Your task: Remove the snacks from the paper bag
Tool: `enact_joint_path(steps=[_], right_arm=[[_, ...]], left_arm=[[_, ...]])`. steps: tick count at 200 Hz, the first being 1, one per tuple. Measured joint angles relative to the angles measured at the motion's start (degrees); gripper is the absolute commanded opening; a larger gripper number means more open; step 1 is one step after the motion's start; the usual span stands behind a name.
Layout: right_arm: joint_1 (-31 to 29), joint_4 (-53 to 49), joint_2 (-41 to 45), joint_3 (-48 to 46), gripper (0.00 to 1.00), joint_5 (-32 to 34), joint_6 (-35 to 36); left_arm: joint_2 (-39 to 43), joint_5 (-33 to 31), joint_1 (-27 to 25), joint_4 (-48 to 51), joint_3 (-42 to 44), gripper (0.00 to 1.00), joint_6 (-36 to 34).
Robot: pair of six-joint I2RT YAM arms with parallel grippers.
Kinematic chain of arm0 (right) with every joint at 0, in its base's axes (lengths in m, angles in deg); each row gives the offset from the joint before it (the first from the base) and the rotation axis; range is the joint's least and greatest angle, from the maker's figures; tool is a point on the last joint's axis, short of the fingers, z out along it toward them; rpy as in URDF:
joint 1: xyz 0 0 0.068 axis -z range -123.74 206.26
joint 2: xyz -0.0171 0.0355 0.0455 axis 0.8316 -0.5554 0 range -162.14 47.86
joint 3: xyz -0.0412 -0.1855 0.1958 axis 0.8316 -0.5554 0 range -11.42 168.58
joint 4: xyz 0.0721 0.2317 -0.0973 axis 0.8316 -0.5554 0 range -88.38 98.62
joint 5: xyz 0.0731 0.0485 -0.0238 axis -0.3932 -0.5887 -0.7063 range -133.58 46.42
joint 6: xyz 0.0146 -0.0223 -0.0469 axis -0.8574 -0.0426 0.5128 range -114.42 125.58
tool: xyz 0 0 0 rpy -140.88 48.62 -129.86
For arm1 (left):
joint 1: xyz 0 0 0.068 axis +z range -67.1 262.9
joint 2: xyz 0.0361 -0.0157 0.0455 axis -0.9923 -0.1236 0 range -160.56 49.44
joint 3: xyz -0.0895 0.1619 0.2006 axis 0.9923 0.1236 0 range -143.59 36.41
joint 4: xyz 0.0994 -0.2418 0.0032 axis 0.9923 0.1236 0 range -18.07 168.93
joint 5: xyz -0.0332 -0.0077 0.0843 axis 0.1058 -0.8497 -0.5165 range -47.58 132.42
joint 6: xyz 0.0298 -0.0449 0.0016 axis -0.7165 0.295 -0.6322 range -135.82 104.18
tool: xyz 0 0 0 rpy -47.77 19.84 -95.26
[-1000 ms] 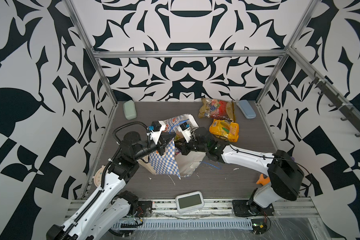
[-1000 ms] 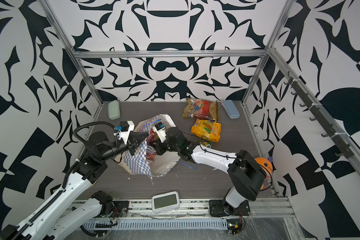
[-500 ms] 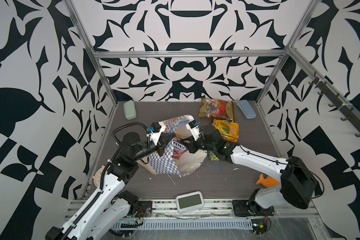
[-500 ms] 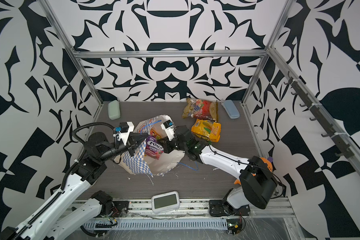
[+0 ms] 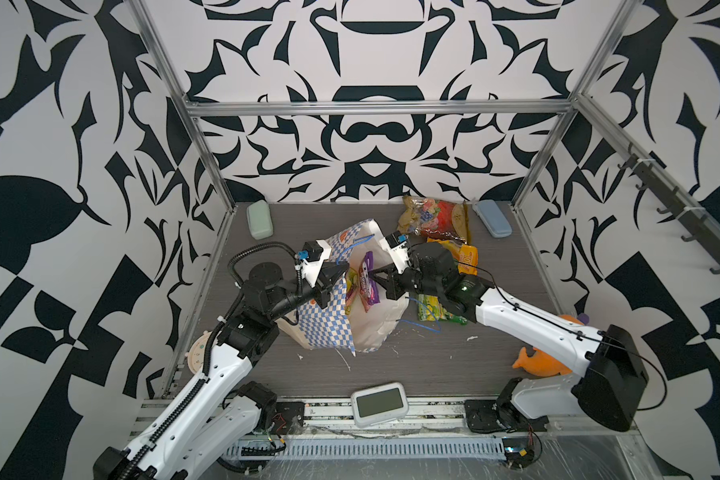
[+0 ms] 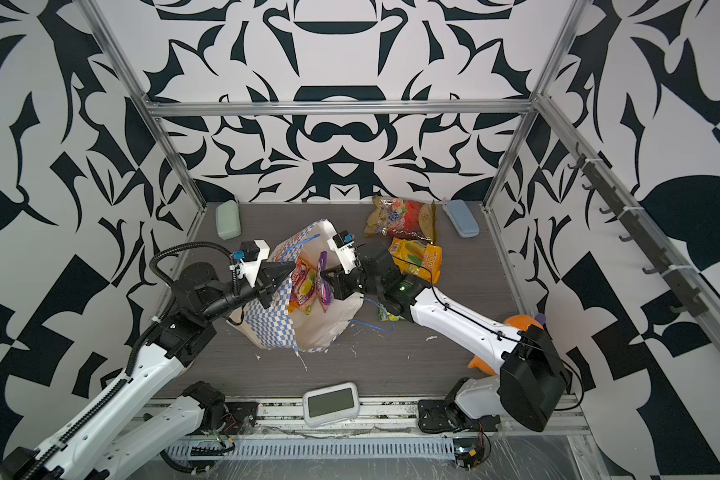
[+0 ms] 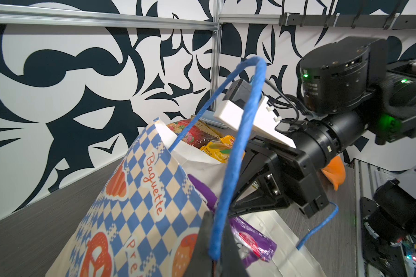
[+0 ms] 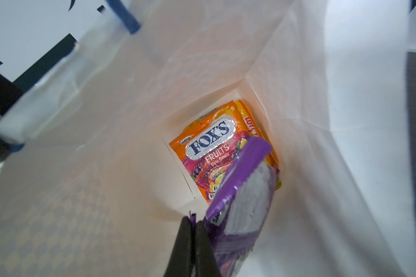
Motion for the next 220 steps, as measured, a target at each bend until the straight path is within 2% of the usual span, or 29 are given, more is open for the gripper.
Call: enact_joint_path(steps=[57, 113, 126, 144, 165, 220], right_arm=[[0.15, -3.30, -4.61, 0.59, 0.00, 2.32, -0.35], [0.22, -4.13, -3.50, -4.37, 0.00, 7.78, -3.34], [0.26, -4.37, -3.50, -5.31, 0.10, 8.48, -4.42], [0.31, -5.25, -3.58, -6.12, 0.30, 9.07, -6.36], [0.46, -6.10, -3.80, -6.23, 0.44, 9.66, -9.27], [1.14, -8.94, -3.78, -6.23, 0.48, 10.91, -17.46]], left_arm=[[-0.76, -0.13, 0.00, -0.63, 0.00, 0.00, 0.00], [-4.98, 2.91, -0.07, -2.82, -0.02, 0.00, 0.83], [-6.03, 3.96, -0.11, -3.82, -0.02, 0.00, 1.64], [-6.88, 5.09, -0.24, -5.33, -0.02, 0.00, 2.62], [-6.99, 6.01, -0.48, -6.58, -0.02, 0.00, 3.23], [-6.99, 6.38, -0.50, -6.97, -0.04, 0.00, 3.43]])
